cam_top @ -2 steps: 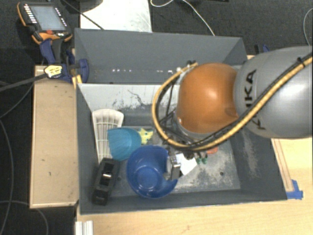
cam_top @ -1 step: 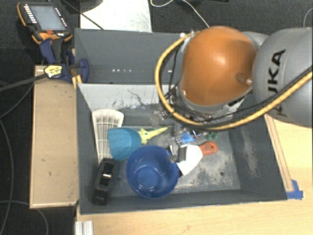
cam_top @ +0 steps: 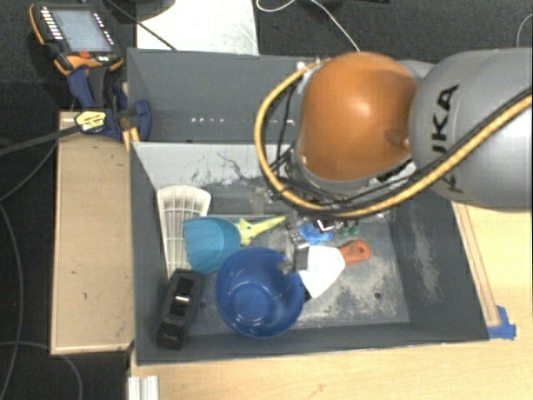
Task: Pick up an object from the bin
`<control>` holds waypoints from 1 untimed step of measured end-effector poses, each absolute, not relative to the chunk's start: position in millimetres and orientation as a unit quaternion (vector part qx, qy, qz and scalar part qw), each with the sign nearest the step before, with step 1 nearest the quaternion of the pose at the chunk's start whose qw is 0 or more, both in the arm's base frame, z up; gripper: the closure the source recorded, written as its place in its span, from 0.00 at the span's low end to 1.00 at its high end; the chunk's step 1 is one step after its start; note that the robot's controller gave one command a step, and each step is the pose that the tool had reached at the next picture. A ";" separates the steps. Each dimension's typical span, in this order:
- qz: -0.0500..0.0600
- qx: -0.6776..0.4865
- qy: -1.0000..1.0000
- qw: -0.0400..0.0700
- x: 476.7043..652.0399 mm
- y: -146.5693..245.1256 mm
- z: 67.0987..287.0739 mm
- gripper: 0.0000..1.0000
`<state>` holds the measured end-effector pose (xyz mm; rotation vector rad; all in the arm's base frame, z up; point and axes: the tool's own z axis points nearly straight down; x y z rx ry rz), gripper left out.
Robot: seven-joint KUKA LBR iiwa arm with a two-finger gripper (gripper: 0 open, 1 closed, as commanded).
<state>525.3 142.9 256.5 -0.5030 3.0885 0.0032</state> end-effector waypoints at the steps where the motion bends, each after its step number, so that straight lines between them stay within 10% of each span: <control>1: 0.001 -0.246 0.969 0.005 572.6 140.7 230.3 0.00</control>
Offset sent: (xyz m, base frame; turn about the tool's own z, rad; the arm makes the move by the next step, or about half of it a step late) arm 0.0418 -0.0121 -0.0877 -0.2525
